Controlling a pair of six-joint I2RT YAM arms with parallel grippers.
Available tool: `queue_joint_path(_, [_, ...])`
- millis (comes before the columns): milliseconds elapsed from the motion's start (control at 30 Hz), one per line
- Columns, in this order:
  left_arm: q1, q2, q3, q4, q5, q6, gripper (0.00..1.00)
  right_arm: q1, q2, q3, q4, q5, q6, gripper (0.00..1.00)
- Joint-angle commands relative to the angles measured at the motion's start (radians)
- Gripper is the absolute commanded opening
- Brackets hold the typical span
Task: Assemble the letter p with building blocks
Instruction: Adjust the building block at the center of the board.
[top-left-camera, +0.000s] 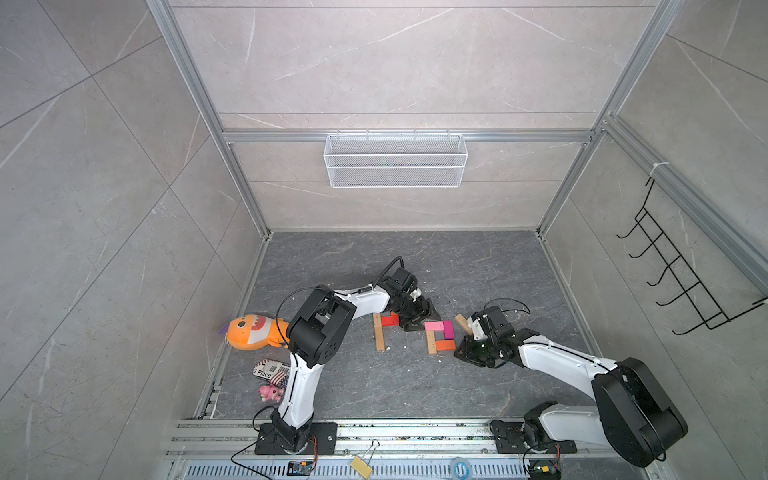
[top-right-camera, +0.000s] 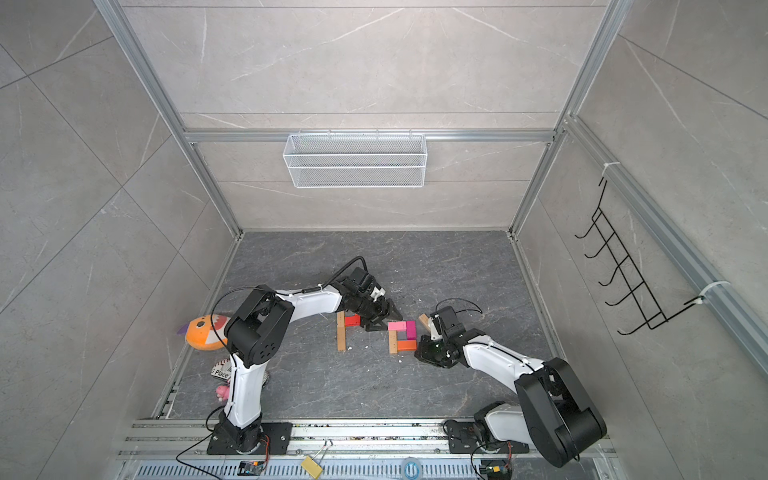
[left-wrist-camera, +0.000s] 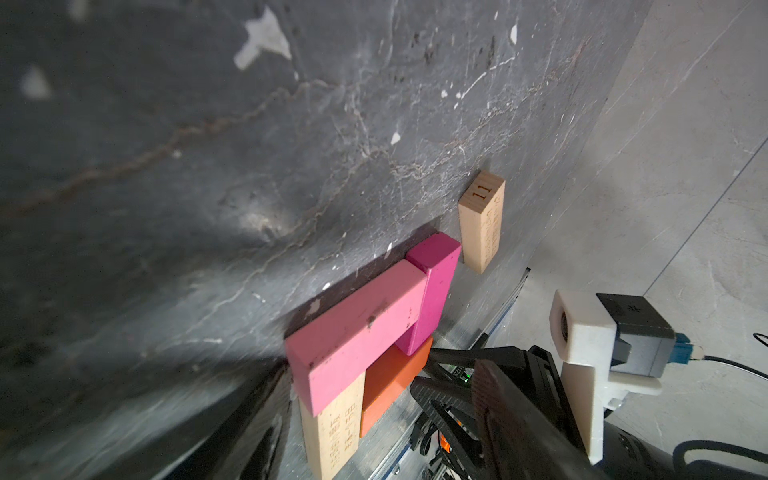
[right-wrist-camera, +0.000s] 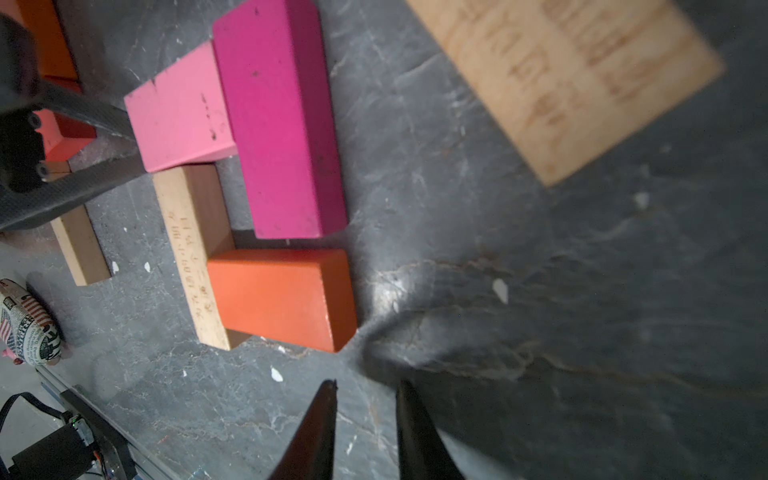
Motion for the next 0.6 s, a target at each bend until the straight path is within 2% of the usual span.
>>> queue_joint_path(0, [0.003, 0.016, -0.004, -0.006, 0.000, 0.000, 0.72, 0.006, 0.019, 0.002, -0.008, 0.020, 0.016, 0.29])
queue_joint_path(567, [0.005, -0.045, -0.098, 0.025, -0.015, -0.018, 0.72, 0.062, 0.060, 0.002, 0.027, 0.060, 0.042, 0.27])
